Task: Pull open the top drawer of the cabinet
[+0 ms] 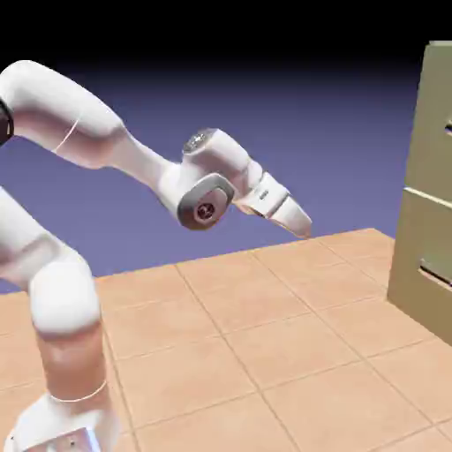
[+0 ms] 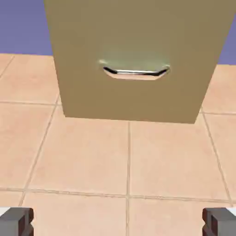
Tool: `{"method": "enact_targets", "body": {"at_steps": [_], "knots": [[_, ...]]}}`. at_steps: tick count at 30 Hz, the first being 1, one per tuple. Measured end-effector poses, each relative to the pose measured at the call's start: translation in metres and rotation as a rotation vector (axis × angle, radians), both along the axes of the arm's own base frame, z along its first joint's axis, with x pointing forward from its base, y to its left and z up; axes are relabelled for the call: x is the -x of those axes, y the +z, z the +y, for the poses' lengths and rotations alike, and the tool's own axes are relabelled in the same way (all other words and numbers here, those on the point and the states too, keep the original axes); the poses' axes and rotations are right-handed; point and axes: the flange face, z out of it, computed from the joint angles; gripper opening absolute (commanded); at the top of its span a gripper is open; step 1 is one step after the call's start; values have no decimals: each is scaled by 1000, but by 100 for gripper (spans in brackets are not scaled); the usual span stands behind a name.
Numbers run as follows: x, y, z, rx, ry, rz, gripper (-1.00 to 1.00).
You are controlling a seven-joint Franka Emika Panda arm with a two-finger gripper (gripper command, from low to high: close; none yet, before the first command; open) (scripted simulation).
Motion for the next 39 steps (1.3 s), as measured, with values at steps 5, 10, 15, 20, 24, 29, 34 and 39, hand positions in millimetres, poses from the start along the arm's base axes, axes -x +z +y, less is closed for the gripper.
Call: {"method": "enact_targets", "body": {"at_steps": [5, 10, 15, 20, 24, 29, 34, 39], "knots": [[-37, -9, -41, -51, -13, 47, 100], [-69, -26, -84, -79, -29, 83, 100], [-95, -47, -127, -81, -45, 105, 100], [-116, -66, -169, -52, -60, 108, 100], [-130, -77, -197, -5, -63, 96, 100], [-148, -82, -229, 86, -57, 63, 100], [-166, -76, -252, 212, -34, 12, 100], [-187, -58, -262, 372, 11, -57, 100]]}}
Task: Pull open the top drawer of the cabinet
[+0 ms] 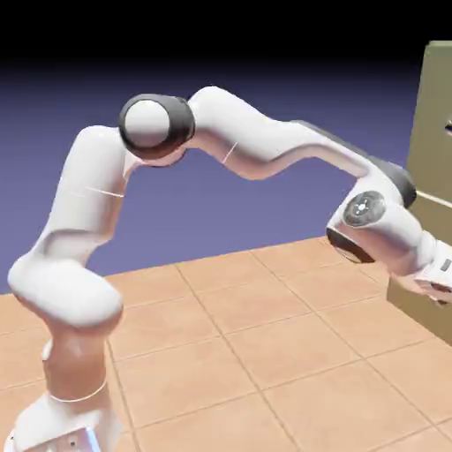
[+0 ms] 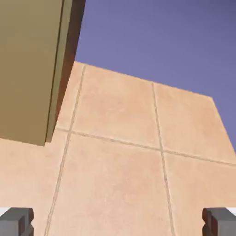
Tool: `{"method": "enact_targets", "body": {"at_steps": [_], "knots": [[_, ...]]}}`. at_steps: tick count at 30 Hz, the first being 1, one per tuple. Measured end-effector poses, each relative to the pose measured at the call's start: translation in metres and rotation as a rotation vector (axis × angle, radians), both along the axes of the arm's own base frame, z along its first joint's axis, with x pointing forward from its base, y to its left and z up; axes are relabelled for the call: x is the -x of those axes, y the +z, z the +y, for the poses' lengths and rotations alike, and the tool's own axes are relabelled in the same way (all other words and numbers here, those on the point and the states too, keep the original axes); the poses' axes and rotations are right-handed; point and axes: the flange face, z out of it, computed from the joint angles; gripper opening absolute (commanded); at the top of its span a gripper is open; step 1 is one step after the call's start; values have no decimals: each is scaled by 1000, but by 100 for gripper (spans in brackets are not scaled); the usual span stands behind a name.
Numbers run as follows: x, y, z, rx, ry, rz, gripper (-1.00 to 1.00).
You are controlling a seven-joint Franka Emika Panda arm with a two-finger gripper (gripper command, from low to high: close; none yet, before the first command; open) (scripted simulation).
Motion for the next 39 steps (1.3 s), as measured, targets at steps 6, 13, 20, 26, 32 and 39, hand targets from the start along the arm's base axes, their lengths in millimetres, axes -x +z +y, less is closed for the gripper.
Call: {"method": "enact_targets", "body": {"at_steps": [6, 13, 20, 26, 32, 39], "knots": [[-32, 35, 9, 233, 97, -87, 100], [-78, 87, 58, 547, 258, -208, 100], [-123, 136, 158, 890, 466, -354, 100], [-146, 156, 246, 1110, 616, -462, 100], [-177, 161, 247, 1115, 613, -463, 100], [-196, 156, 246, 1110, 616, -462, -100]]}}
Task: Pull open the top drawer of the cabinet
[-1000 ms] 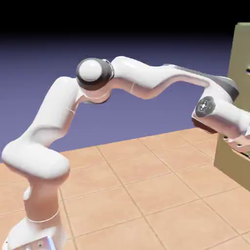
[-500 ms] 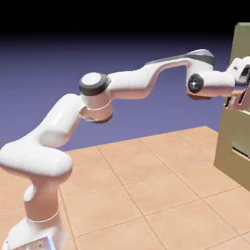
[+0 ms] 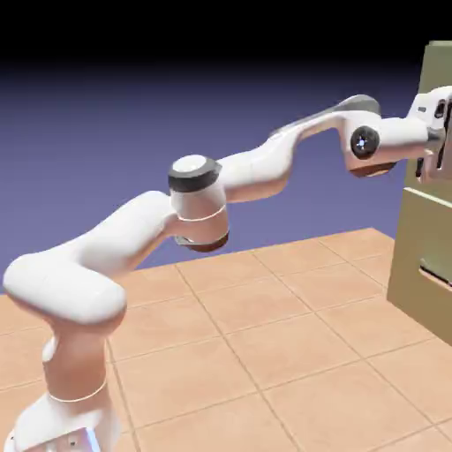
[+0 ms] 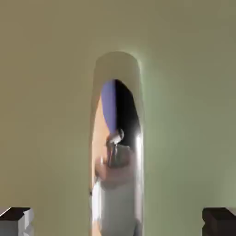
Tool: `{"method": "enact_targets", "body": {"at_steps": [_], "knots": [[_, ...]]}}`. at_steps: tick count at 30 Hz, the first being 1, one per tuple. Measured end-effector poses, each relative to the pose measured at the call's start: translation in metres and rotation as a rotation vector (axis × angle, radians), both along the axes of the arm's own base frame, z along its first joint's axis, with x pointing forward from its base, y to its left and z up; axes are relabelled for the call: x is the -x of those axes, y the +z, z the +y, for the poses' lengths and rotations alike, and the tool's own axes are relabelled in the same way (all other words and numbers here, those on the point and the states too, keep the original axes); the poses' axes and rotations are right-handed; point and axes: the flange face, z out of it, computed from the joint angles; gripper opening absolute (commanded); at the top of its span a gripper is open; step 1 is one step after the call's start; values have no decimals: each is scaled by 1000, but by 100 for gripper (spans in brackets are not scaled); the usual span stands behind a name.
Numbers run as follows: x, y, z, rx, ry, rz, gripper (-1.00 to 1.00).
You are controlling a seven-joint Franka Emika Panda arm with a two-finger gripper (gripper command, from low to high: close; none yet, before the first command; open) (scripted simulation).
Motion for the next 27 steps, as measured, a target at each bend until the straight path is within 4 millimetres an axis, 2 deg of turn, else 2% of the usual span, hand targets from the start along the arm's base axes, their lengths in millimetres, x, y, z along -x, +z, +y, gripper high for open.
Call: {"method": "enact_targets", "body": {"at_steps": [7, 13, 20, 27], "knots": [[31, 0, 0, 0, 1, 1, -100], [66, 0, 0, 0, 1, 1, -100], [117, 0, 0, 0, 0, 1, -100], [179, 0, 0, 0, 0, 2, -100]]}}
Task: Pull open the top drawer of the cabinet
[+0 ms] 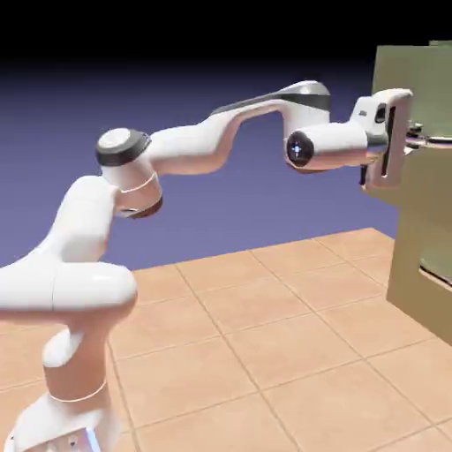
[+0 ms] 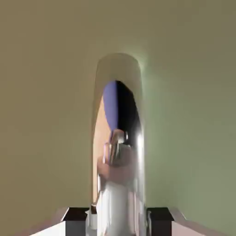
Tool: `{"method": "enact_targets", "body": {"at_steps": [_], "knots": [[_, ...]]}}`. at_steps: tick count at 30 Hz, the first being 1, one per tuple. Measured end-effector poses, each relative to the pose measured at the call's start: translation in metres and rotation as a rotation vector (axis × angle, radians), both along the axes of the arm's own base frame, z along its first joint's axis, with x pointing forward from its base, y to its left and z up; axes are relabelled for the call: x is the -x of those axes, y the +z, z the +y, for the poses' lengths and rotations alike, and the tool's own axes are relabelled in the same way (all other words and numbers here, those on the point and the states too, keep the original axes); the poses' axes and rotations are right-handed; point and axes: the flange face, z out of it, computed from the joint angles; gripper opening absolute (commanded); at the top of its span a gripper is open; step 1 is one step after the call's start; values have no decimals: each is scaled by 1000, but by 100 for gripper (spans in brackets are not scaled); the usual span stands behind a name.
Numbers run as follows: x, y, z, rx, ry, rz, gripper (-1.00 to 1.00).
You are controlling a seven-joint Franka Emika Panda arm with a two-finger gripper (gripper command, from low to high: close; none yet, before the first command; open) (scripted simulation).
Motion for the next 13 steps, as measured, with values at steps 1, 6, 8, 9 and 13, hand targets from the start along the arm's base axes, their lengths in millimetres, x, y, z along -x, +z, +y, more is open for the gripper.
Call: {"method": "enact_targets", "body": {"at_steps": [1, 6, 8, 9, 13], "knots": [[10, 0, 0, 0, 0, 0, -100], [61, 0, 0, 0, 0, 0, -100], [83, 0, 0, 0, 0, 1, -100], [95, 0, 0, 0, 0, 1, -100], [108, 0, 0, 0, 0, -2, 100]]}}
